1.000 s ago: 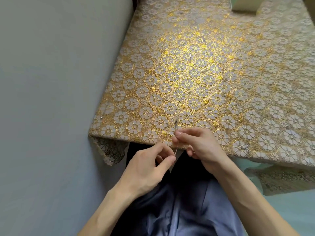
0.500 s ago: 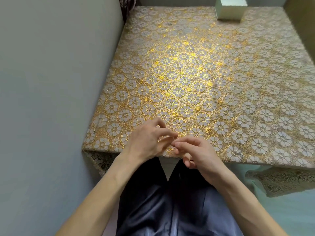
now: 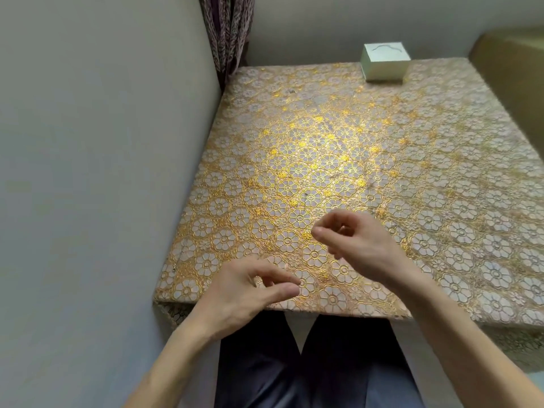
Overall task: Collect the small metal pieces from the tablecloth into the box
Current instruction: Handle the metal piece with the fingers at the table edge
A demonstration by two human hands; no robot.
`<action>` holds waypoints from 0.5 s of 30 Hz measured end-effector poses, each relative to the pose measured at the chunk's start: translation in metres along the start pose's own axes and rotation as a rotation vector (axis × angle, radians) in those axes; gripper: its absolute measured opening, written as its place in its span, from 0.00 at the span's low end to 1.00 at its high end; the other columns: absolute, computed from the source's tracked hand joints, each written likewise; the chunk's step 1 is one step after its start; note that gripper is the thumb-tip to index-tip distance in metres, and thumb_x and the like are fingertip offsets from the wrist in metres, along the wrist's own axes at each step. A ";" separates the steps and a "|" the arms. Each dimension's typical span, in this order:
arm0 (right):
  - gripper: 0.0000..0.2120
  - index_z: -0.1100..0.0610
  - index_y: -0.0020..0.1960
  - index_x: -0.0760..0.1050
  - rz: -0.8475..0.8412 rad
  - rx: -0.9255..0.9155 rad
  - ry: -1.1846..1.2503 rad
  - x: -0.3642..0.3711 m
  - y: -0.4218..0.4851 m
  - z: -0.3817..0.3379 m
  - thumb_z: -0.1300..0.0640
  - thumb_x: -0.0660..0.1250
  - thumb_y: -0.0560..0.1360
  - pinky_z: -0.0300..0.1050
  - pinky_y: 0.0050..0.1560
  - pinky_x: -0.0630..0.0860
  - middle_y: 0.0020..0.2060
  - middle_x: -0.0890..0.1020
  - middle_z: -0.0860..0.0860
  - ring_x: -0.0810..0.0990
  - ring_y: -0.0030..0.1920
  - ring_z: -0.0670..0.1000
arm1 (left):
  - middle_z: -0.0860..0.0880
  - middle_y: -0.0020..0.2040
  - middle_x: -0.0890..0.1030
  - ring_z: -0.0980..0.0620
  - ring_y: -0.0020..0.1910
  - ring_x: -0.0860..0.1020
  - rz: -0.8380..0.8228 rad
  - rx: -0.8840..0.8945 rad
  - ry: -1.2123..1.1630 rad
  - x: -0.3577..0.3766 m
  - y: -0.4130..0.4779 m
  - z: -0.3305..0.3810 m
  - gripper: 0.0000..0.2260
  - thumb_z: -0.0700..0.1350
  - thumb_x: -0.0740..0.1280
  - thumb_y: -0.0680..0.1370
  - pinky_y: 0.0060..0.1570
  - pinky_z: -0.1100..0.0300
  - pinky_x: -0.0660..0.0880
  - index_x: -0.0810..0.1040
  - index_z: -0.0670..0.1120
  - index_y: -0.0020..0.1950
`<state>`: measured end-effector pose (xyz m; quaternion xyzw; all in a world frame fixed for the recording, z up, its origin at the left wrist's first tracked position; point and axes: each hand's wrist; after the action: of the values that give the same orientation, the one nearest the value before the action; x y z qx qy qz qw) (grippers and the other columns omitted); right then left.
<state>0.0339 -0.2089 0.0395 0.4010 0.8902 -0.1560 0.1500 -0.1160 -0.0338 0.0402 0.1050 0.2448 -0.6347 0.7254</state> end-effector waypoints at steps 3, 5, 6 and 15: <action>0.05 0.50 0.45 0.82 0.064 -0.089 -0.046 -0.006 0.019 -0.013 0.49 0.72 0.77 0.53 0.46 0.82 0.37 0.83 0.48 0.82 0.39 0.49 | 0.50 0.45 0.87 0.62 0.37 0.80 0.013 -0.084 -0.311 -0.004 -0.001 0.015 0.09 0.48 0.76 0.69 0.41 0.69 0.75 0.88 0.47 0.48; 0.05 0.48 0.49 0.82 0.058 -0.116 -0.094 -0.008 0.026 -0.017 0.48 0.70 0.77 0.48 0.47 0.83 0.42 0.84 0.45 0.84 0.42 0.45 | 0.47 0.43 0.87 0.57 0.41 0.83 0.058 -0.133 -0.460 -0.002 0.001 0.020 0.09 0.46 0.76 0.69 0.43 0.68 0.77 0.87 0.45 0.47; 0.06 0.47 0.52 0.82 0.058 -0.120 -0.135 -0.008 0.026 -0.017 0.47 0.69 0.78 0.46 0.48 0.83 0.46 0.84 0.43 0.84 0.43 0.43 | 0.46 0.42 0.87 0.57 0.39 0.83 0.096 -0.151 -0.507 0.000 0.002 0.021 0.08 0.46 0.75 0.69 0.40 0.69 0.76 0.86 0.44 0.46; 0.13 0.46 0.46 0.83 -0.029 -0.004 -0.033 0.014 -0.046 0.008 0.38 0.70 0.72 0.35 0.37 0.75 0.39 0.86 0.44 0.83 0.36 0.44 | 0.49 0.39 0.86 0.64 0.34 0.79 0.242 -0.247 -0.646 0.040 -0.001 0.017 0.06 0.43 0.72 0.77 0.33 0.72 0.71 0.86 0.41 0.48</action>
<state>-0.0087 -0.2315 0.0339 0.3852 0.8936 -0.1628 0.1631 -0.1103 -0.0768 0.0349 -0.1611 0.0635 -0.5104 0.8423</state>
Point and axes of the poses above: each hand's wrist, its own y-axis towards the middle knuckle, its own x-axis out of the palm, z = x × y
